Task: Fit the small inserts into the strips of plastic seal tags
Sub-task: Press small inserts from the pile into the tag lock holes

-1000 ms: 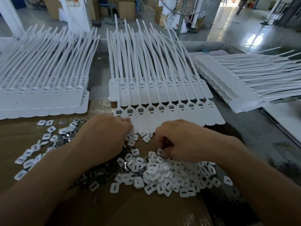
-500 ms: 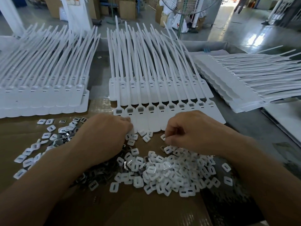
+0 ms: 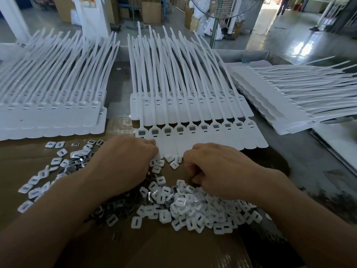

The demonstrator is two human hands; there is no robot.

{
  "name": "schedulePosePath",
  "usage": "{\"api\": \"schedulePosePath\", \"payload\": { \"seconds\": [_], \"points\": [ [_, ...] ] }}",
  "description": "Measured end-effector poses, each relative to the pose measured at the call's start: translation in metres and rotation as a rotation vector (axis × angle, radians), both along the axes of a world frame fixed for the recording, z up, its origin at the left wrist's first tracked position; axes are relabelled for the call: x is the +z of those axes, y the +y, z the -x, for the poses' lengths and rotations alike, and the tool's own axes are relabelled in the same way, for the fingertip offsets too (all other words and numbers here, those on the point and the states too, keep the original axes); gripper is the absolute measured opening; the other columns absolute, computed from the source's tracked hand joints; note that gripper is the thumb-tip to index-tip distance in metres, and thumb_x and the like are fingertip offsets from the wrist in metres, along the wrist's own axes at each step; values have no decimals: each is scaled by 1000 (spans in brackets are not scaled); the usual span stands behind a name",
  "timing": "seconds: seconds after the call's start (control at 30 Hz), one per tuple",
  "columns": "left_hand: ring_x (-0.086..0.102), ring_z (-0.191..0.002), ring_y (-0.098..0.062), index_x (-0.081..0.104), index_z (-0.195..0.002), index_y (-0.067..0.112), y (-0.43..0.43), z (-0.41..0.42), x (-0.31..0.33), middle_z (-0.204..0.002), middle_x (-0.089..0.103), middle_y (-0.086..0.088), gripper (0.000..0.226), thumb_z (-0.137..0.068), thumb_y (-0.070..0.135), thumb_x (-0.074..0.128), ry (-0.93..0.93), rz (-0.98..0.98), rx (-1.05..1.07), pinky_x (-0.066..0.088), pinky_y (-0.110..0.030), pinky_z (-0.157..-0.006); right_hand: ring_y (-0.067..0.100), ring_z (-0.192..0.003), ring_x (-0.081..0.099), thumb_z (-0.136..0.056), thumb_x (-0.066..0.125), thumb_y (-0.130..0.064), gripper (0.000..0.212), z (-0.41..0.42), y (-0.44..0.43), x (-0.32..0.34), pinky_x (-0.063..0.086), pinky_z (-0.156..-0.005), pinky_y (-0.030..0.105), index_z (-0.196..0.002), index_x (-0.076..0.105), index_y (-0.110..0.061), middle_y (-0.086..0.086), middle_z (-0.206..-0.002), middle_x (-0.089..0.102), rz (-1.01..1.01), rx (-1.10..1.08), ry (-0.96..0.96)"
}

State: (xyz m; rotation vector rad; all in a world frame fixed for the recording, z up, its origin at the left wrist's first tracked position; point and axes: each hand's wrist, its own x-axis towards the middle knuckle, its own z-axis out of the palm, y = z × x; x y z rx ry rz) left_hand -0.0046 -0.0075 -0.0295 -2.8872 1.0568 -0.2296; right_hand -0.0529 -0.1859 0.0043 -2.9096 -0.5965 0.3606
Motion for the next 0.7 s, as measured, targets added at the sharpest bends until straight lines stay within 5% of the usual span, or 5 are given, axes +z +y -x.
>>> {"api": "schedulePosePath", "payload": {
  "seconds": [0.2, 0.33, 0.5, 0.7],
  "points": [
    [59, -95, -7, 51, -121, 28, 1, 1, 0, -119, 59, 13, 40, -87, 15, 35, 16, -14, 13, 49, -24, -84, -3, -75, 57, -87, 60, -17, 24, -3, -12, 2, 46, -64, 9, -74, 53, -36, -16, -73, 58, -392, -135, 67],
    [59, -98, -7, 50, -122, 28, -1, 0, 0, -121, 57, 14, 41, -88, 15, 33, 14, -17, 10, 48, -23, -85, -11, -68, 57, -86, 61, -13, 27, -20, -38, 6, 43, -59, 4, -73, 57, -37, -21, -71, 59, -474, -248, -63],
    [58, -103, -6, 49, -123, 27, 0, -3, -2, -123, 57, 13, 41, -87, 15, 33, 19, -26, 15, 48, -25, -88, -6, -71, 53, -88, 57, -6, 26, -41, -88, 0, 39, -70, 16, -77, 63, -29, -16, -76, 59, -552, -583, -327],
    [58, -102, -3, 52, -121, 28, 0, -3, 0, -123, 57, 14, 40, -88, 16, 32, 14, -10, -5, 47, -20, -86, -5, -70, 49, -90, 54, -7, 20, -49, -112, -18, 36, -77, 18, -89, 67, -22, -18, -74, 57, -576, -804, -344]
  ]
}}
